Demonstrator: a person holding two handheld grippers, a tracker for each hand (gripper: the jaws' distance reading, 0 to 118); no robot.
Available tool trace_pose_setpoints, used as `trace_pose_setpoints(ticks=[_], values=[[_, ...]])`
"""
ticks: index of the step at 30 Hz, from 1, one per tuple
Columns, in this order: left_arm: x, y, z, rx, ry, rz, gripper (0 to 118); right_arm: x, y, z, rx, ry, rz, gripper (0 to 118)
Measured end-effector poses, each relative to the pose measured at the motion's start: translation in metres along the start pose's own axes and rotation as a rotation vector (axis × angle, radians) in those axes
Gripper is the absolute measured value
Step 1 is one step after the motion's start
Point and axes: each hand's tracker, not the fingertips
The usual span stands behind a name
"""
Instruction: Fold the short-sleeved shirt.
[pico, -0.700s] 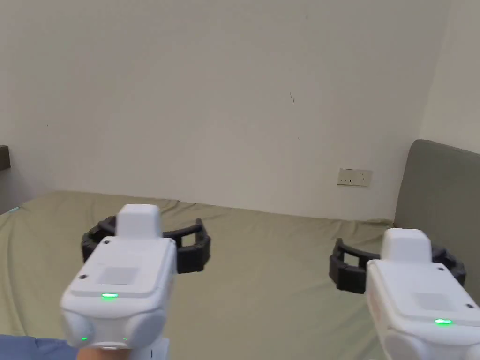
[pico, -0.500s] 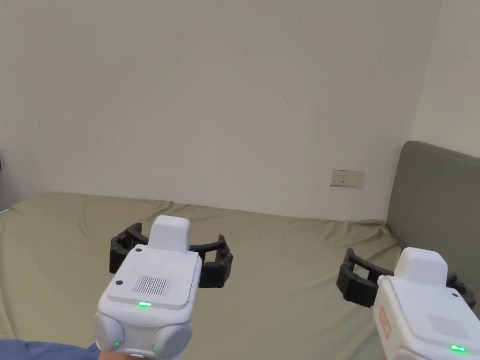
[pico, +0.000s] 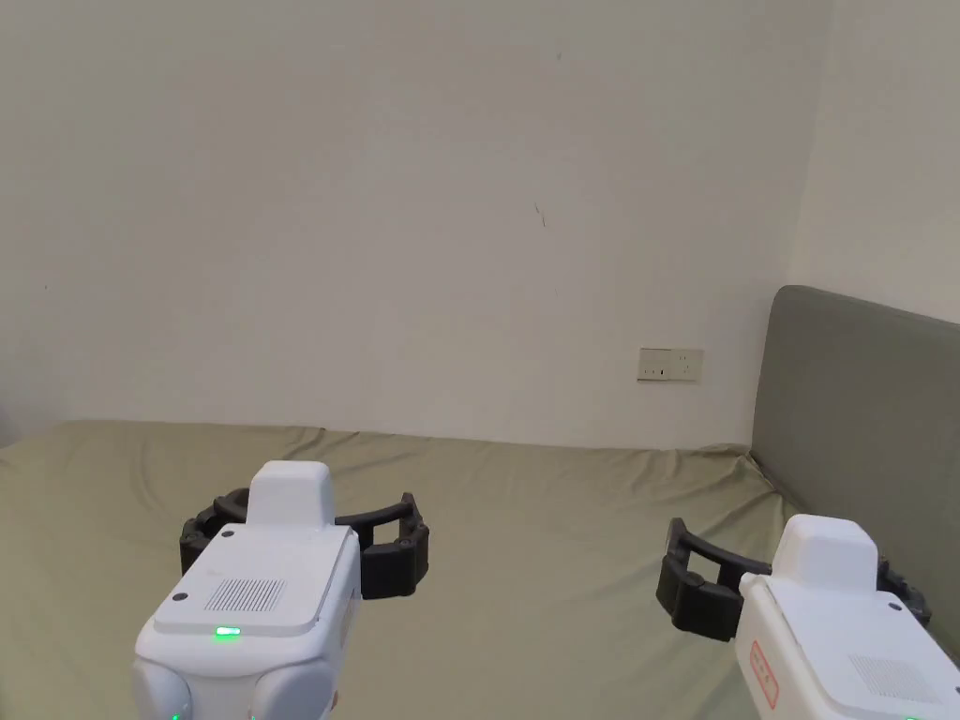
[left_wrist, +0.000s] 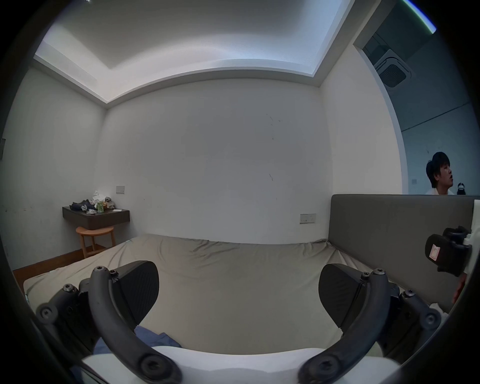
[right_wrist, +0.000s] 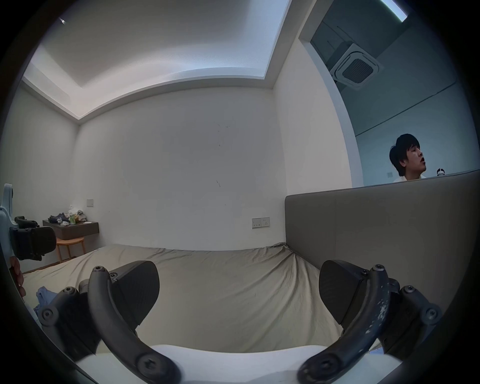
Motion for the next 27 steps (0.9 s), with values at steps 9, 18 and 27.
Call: trace_pose_setpoints(ticks=[9,18,27], values=[[0.006,-0.002,0.002,-0.016,-0.042,0.004,118,-0.009,0.002,0.004,0.004,0.037,0.043,118],[0.01,-0.007,0.004,-0.017,-0.024,-0.029,118,-0.011,0.001,0.002,-0.01,0.047,0.05,118],[0.008,-0.007,0.008,0.022,-0.001,-0.01,118,-0.01,0.001,0.002,-0.012,0.045,0.045,118]])
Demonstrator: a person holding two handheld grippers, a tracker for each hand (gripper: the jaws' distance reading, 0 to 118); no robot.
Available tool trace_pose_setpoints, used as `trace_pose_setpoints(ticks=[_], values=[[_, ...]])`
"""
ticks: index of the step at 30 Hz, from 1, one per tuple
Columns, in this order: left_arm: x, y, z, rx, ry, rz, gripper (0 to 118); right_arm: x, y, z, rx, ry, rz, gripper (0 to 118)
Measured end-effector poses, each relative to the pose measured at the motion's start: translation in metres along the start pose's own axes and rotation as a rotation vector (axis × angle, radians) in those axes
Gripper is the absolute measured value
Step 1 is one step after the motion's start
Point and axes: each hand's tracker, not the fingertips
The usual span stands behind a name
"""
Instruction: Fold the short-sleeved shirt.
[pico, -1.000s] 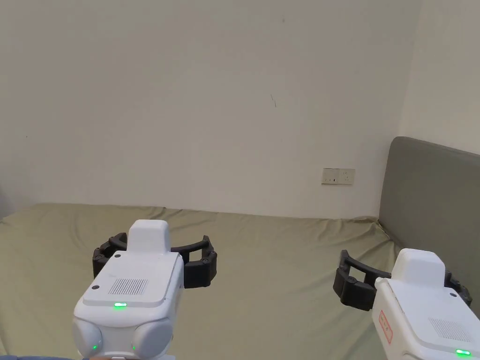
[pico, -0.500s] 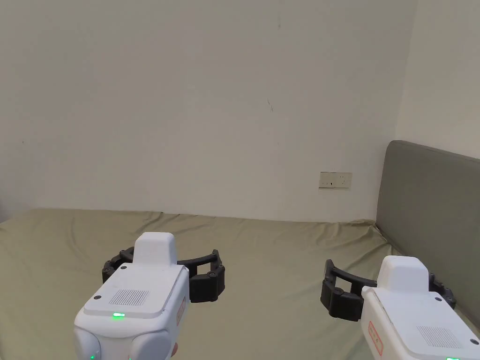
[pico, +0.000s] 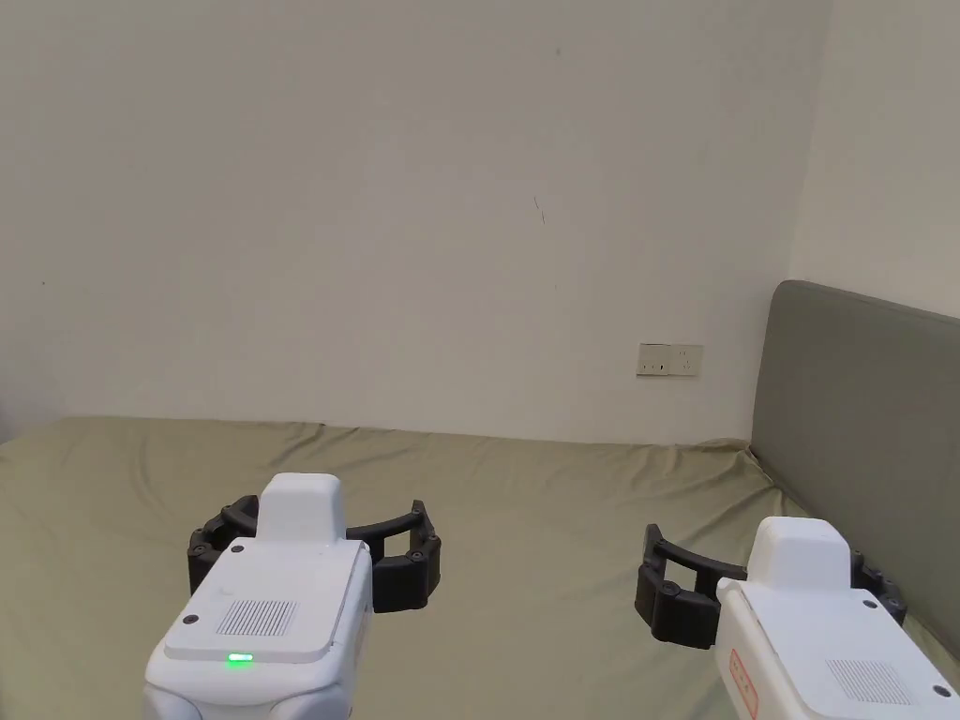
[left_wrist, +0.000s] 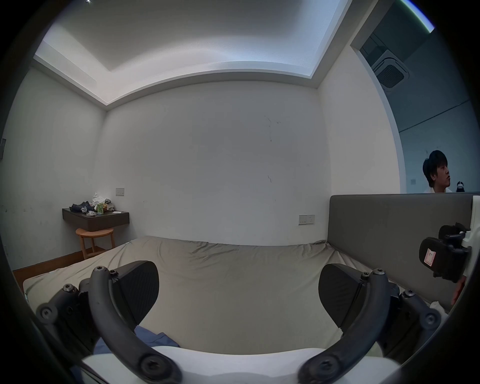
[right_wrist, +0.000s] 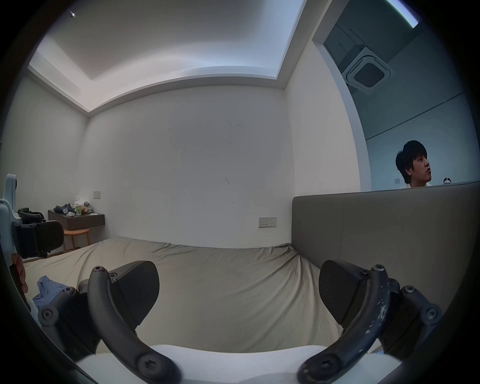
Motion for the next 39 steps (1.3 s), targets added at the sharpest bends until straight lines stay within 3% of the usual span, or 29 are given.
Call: trace_pose_setpoints(ticks=[39], values=[[0.007,-0.015,0.004,-0.008,-0.01,-0.014,118,0.001,-0.01,0.006,-0.002,-0.019,0.01,118]])
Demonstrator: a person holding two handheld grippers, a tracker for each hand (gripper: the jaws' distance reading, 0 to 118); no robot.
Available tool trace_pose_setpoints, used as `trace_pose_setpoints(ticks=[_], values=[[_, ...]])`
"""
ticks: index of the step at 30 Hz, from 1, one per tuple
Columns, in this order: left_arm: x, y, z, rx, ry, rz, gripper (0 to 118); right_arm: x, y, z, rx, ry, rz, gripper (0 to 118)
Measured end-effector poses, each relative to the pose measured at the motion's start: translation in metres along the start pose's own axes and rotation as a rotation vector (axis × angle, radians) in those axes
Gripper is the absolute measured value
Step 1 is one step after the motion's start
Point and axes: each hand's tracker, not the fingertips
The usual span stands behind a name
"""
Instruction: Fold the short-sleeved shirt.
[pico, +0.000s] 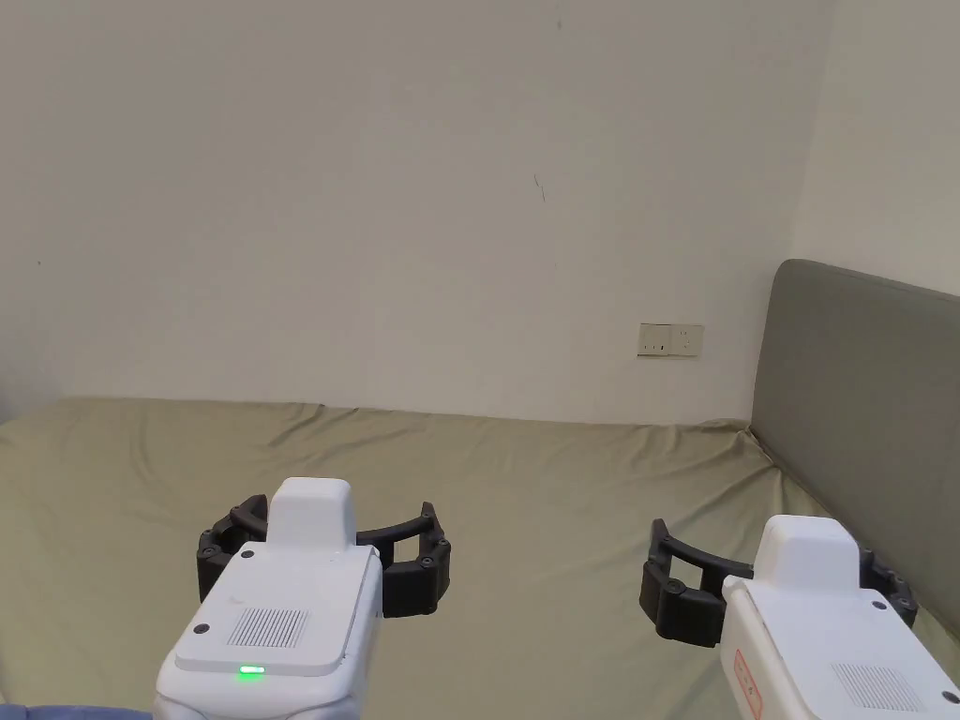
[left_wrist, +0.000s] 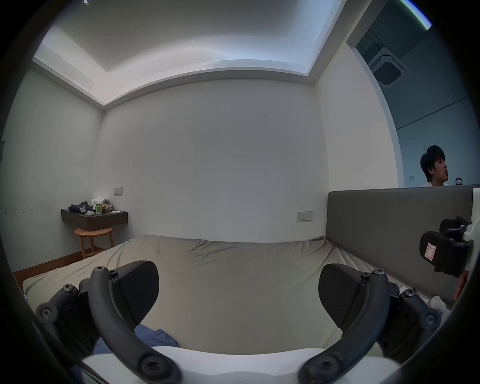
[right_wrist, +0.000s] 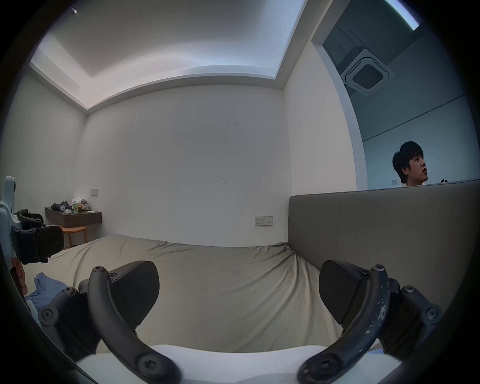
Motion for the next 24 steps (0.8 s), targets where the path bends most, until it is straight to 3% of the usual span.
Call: trace_pose_setpoints(ticks=[3,4,5,7,8,9,10,12,15,20,24], values=[[0.0,0.002,0.004,-0.008,-0.013,0.009,118,0.001,0.0,0.002,0.006,-0.001,-0.01,118],[0.0,0.002,0.005,-0.012,-0.02,0.015,114,0.002,0.001,0.002,0.007,0.001,-0.013,118],[-0.001,0.002,0.006,-0.009,-0.02,0.022,102,0.002,0.001,0.003,0.011,-0.001,-0.015,114],[-0.002,0.002,0.007,0.004,-0.014,0.03,44,0.002,0.001,0.007,0.029,0.002,-0.005,72],[-0.001,0.002,0.006,0.008,0.006,0.033,17,0.002,0.001,0.008,0.035,-0.008,0.009,46],[0.0,0.003,0.005,0.009,0.025,0.035,2,0.001,0.002,0.008,0.037,-0.033,0.033,19],[0.001,0.002,0.004,0.016,0.044,0.037,2,0.0,0.002,0.008,0.036,-0.067,0.054,7],[0.004,0.004,0.005,0.029,0.054,0.039,0,0.004,0.001,0.006,0.041,-0.08,0.035,1],[0.007,0.005,0.006,0.027,-0.019,0.069,0,0.018,0.001,0.007,0.007,-0.042,-0.046,1],[0.017,0.003,0.007,0.029,-0.021,0.002,0,0.027,0.001,0.009,-0.002,-0.082,-0.037,0],[-0.01,0.005,0.015,0.026,0.014,0.014,0,0.002,0.004,0.003,0.011,0.007,-0.021,0]])
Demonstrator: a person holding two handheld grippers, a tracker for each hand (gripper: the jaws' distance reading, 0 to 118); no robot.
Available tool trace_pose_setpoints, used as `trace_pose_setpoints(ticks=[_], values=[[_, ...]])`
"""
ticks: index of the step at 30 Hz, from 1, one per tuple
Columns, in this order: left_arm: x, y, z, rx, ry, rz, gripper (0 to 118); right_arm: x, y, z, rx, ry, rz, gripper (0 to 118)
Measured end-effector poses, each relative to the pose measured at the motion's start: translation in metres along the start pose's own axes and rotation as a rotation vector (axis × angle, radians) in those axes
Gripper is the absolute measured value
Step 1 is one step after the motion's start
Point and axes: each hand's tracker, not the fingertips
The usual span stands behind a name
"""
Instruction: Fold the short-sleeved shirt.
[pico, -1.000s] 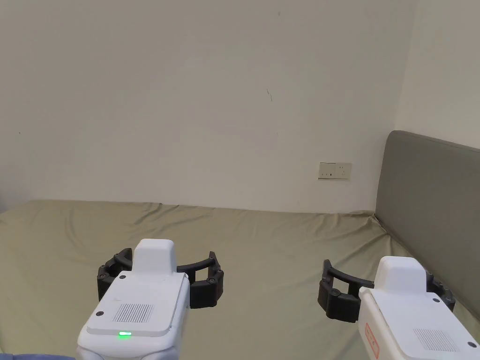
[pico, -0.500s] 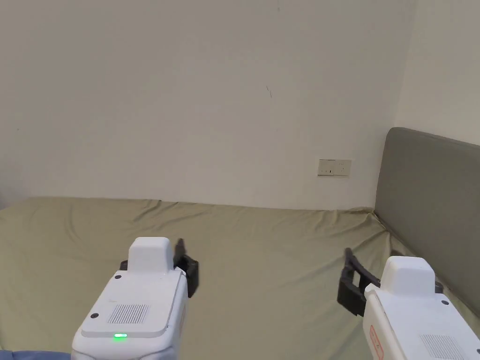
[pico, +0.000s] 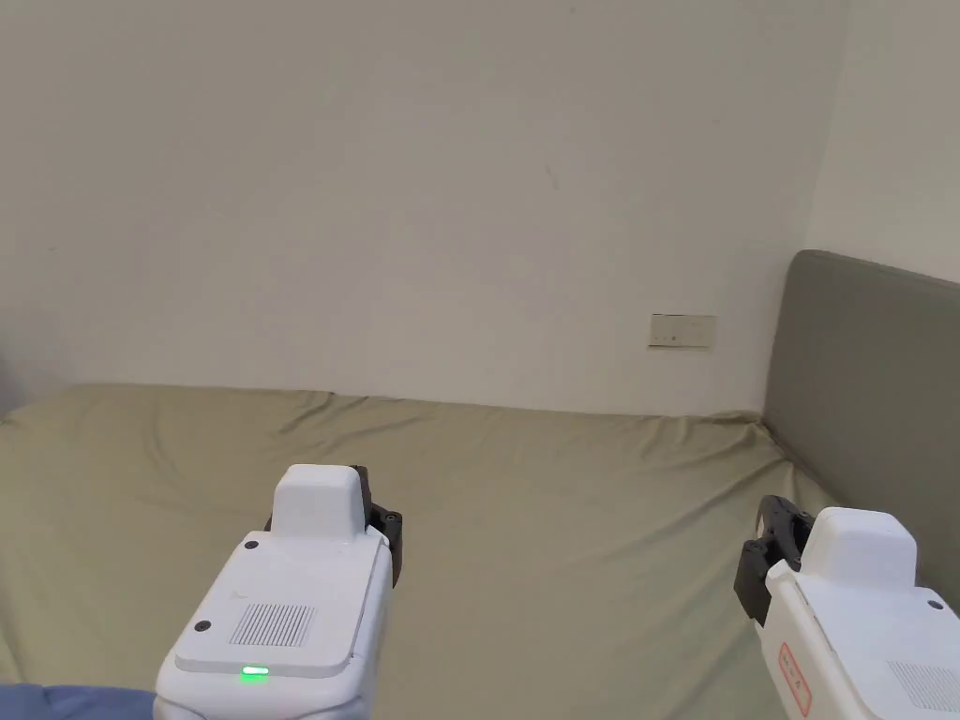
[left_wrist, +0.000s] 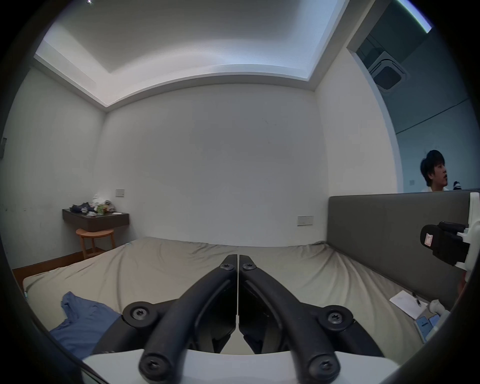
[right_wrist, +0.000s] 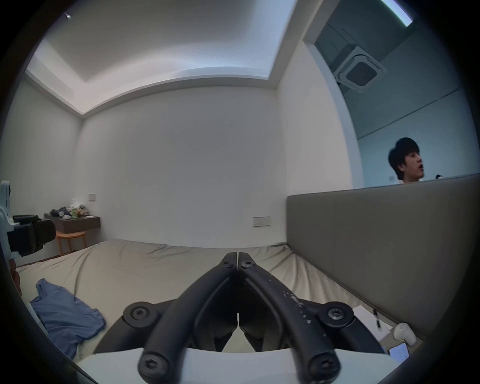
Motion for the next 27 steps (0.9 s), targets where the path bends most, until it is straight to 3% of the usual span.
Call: trace_pose_setpoints(ticks=[6,14,16,17,18,21,22,25,27], values=[[-0.098,0.0,0.026,-0.017,0.263,-0.012,0,-0.094,-0.006,-0.012,-0.003,0.239,-0.004,0],[-0.218,-0.03,0.061,-0.182,0.495,-0.026,4,-0.199,-0.025,-0.017,-0.045,0.43,0.033,0],[-0.236,-0.043,0.054,-0.306,0.506,-0.051,20,-0.213,-0.031,-0.018,-0.053,0.449,0.045,1],[-0.244,-0.055,0.048,-0.376,0.495,-0.067,35,-0.219,-0.034,-0.019,-0.061,0.459,0.055,1],[-0.252,-0.068,0.041,-0.415,0.492,-0.063,70,-0.224,-0.037,-0.02,-0.071,0.471,0.064,1],[-0.274,-0.109,0.017,-0.626,0.5,-0.01,100,-0.236,-0.047,-0.027,-0.102,0.478,0.089,1],[-0.277,-0.122,0.016,-0.66,0.532,0.017,118,-0.238,-0.05,-0.03,-0.113,0.476,0.097,1],[-0.298,-0.162,0.007,-0.699,0.522,0.116,116,-0.242,-0.06,-0.039,-0.149,0.454,0.11,1],[-0.302,-0.181,0.004,-0.824,0.573,0.146,118,-0.243,-0.067,-0.046,-0.176,0.437,0.114,1]])
